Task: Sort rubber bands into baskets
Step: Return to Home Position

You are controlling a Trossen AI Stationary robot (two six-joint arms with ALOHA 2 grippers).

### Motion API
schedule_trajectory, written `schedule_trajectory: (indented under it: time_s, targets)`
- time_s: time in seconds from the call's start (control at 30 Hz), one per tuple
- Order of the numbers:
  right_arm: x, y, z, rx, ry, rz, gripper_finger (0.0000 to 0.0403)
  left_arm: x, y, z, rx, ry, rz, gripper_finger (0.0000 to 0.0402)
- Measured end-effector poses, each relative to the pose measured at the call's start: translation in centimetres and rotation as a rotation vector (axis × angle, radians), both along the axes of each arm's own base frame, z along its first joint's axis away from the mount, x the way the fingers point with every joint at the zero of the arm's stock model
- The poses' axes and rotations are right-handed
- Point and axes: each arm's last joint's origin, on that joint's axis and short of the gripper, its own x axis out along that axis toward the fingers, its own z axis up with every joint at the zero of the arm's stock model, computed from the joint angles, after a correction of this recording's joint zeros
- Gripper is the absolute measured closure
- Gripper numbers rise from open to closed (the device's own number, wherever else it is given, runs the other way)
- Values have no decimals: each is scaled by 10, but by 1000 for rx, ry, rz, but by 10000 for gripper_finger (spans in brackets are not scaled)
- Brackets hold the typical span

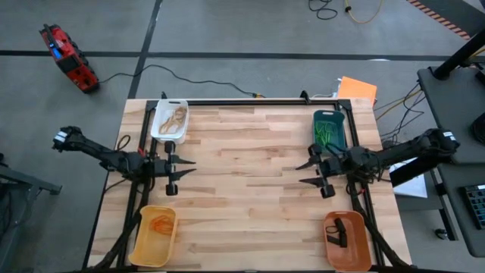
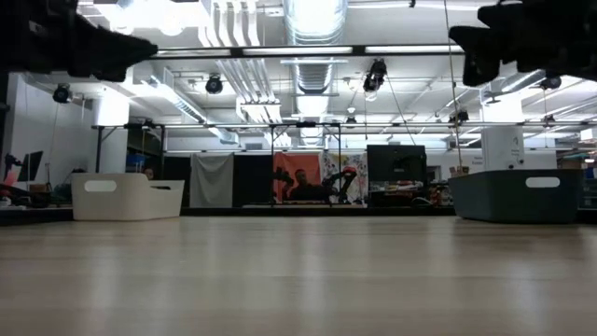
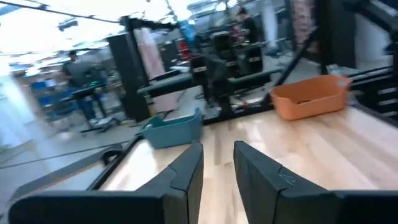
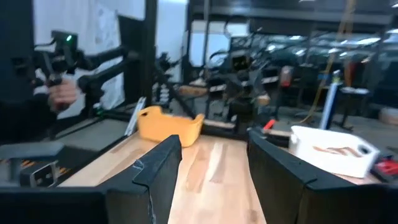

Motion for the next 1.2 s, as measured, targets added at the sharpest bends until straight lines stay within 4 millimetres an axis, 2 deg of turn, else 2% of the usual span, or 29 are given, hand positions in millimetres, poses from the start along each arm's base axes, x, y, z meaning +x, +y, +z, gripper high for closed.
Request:
schedule_trajectory:
  time_s: [0.13,0.4,0.57,0.9,1.2]
  targets:
    - [-14,-4,-10,26,-47,-68,222,-6,8,-4,-16,-47,74,327]
    - [-28,-7,0,31,-129,-98,224,-20,15,5,15,-172,84,327]
    - [-34,-8,2,25,-151,-100,223,-31,20,5,8,-172,124,327]
    - [-46,-10,5,23,-188,-101,223,-40,23,24,11,-129,138,327]
    - [-52,-11,2,10,-174,-102,227,-31,19,-4,-41,-74,92,327]
